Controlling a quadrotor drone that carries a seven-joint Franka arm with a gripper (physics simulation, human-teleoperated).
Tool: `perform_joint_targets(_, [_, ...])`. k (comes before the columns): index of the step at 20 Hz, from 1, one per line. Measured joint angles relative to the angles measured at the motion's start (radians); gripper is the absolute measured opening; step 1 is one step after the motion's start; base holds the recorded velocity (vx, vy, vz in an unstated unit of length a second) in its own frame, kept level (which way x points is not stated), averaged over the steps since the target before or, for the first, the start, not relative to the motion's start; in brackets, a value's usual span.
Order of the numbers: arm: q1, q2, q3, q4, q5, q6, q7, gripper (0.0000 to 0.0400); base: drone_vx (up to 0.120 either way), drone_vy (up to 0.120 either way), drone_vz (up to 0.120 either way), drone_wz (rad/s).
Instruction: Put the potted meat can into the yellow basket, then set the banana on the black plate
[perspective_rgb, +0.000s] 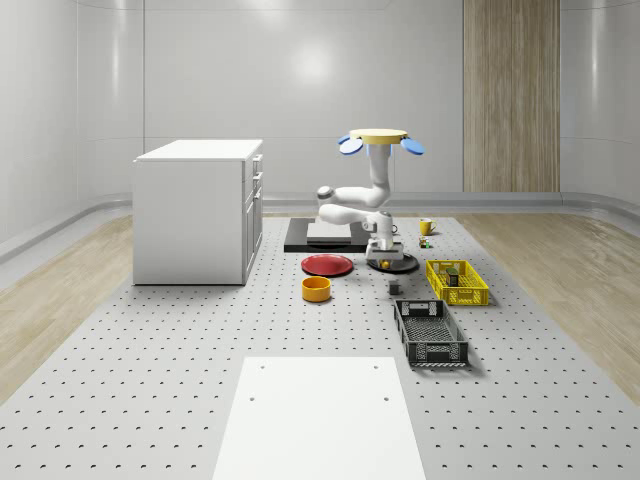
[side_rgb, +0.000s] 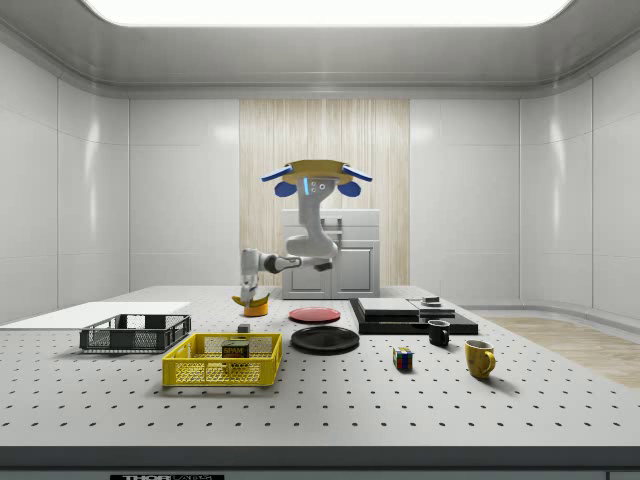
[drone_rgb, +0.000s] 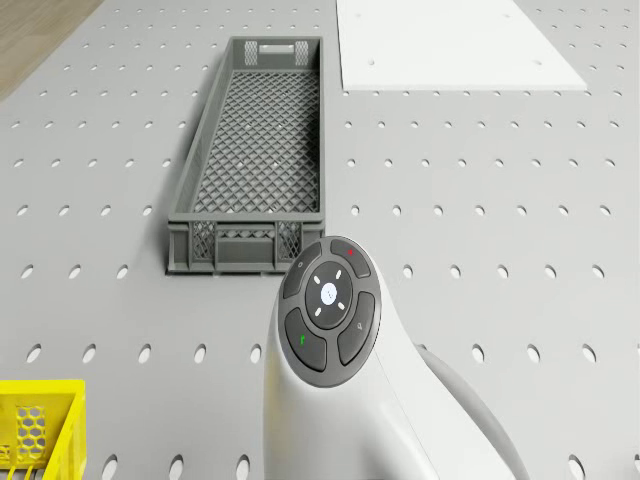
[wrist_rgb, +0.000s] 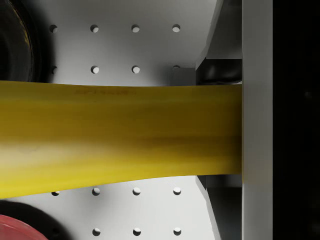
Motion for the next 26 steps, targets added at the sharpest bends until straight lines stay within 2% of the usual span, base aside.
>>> perform_joint_targets(12, [-0.002, -0.004, 0.001, 0.0, 0.002, 0.004, 0.002, 0.0192, -0.12, 0.12, 0.0, 0.0])
perform_joint_targets(17, [-0.002, -0.006, 0.001, 0.0, 0.003, 0.006, 0.002, 0.0192, -0.12, 0.008, 0.0, 0.0])
perform_joint_targets(21, [-0.003, -0.007, 0.002, 0.0, 0.004, 0.007, 0.003, 0.0192, -0.12, 0.0, -0.12, 0.0])
perform_joint_targets(26, [-0.003, -0.009, 0.002, 0.001, 0.004, 0.008, 0.003, 0.0192, -0.12, 0.04, 0.0, 0.0])
